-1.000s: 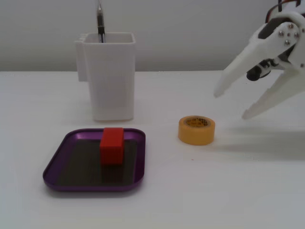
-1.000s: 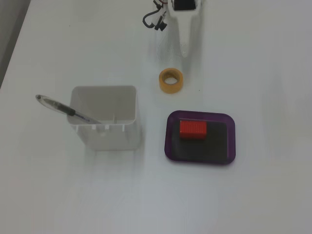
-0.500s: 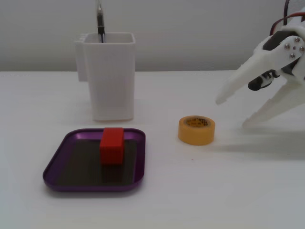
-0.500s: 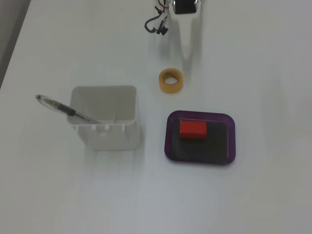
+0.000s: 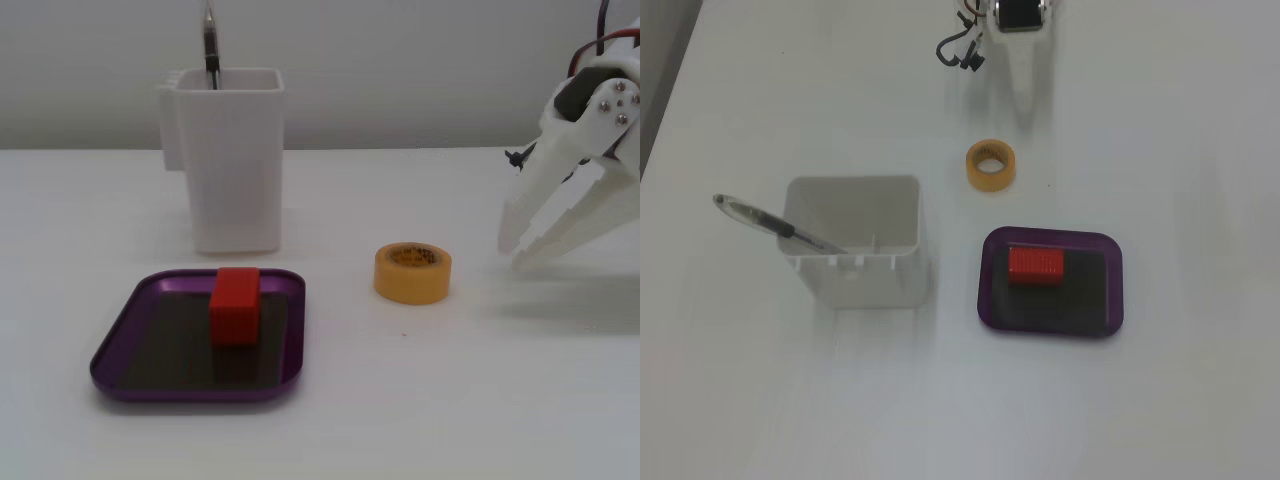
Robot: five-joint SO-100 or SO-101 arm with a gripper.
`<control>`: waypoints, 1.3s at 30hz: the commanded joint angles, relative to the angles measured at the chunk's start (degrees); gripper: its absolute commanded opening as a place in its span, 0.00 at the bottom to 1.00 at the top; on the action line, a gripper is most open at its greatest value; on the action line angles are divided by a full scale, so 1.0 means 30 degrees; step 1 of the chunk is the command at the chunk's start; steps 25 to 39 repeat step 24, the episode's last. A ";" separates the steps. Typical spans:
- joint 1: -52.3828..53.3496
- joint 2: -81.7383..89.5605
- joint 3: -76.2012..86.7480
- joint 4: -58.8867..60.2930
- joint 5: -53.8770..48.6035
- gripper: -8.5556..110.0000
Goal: Pick up the red cube and place it in the box.
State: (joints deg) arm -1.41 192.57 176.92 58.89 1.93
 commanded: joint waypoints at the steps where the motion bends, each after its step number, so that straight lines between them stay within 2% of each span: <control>1: 0.0000 0.1904 0.0205 -0.0059 0.0176 0.07; 39: -0.0088 0.1904 0.0205 -0.0205 0.0029 0.07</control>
